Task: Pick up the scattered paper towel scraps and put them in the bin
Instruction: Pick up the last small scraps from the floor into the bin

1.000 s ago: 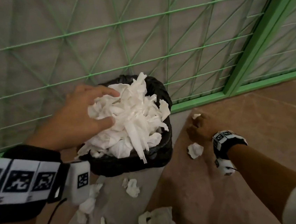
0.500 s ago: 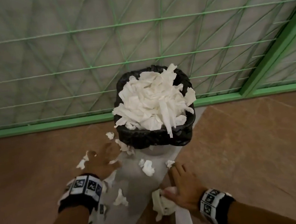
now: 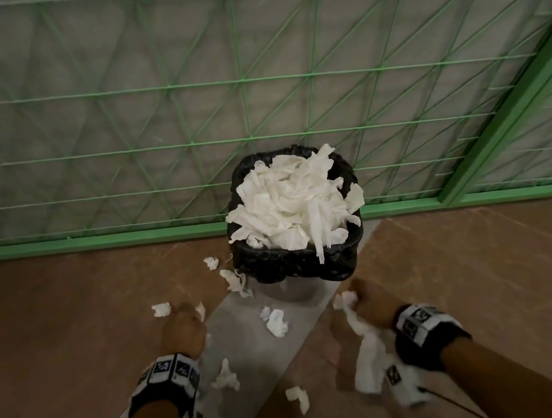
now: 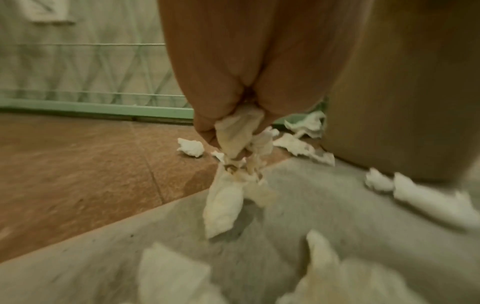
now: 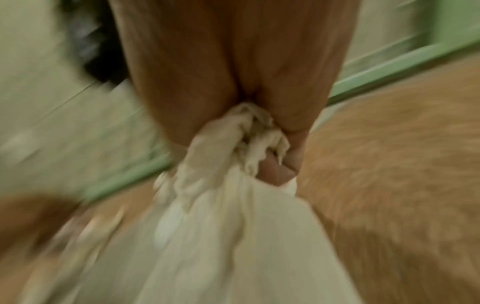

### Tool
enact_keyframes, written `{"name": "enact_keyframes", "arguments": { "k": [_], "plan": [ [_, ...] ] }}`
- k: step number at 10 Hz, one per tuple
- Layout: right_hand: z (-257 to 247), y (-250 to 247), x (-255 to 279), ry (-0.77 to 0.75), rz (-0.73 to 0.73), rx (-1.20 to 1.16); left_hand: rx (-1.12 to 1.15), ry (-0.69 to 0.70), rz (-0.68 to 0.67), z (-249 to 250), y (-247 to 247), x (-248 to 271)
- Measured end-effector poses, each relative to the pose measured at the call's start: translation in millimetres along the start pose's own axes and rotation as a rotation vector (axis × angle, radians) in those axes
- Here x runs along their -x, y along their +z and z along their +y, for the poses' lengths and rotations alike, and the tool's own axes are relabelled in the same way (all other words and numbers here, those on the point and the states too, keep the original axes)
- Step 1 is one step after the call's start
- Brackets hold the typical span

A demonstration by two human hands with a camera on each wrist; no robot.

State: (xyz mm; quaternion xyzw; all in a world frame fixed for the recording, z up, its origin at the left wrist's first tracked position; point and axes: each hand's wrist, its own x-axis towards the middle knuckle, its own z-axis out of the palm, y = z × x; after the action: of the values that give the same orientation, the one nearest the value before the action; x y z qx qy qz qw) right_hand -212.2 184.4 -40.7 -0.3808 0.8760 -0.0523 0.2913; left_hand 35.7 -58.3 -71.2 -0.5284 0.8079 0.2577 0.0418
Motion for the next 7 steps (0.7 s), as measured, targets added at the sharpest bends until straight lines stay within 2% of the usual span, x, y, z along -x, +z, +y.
{"name": "enact_keyframes", "arguments": {
  "k": [1,2,3,4,5,6,7],
  "plan": [
    [25.6,-80.1,-9.6,0.079,0.191,-0.215,0.295,-0.057,0.083,12.9,-25.4,-2.0],
    [16.6,-150.2,-4.9,0.137,0.282,-0.687,0.462,-0.047,0.229,35.2,-81.2,-12.9],
    [-20.3,-215.6,15.1,0.085,0.440,-0.947,0.623,0.059,0.343,59.9,-138.5,-22.1],
    [-65.9,-261.4,28.1,-0.149,0.536,-1.054,0.806,0.264,0.331,98.3,-189.4,-5.0],
    [-108.3,-267.1,21.5,-0.314,0.571,-0.863,0.817,0.462,0.385,146.7,-229.9,34.5],
    [-131.0,-240.0,3.9,-0.382,0.597,-0.602,1.052,0.617,0.198,187.7,-237.3,65.8],
    [-129.5,-195.2,-19.2,-0.268,0.518,-0.125,1.012,0.635,-0.078,213.9,-203.8,73.7]
  ]
}}
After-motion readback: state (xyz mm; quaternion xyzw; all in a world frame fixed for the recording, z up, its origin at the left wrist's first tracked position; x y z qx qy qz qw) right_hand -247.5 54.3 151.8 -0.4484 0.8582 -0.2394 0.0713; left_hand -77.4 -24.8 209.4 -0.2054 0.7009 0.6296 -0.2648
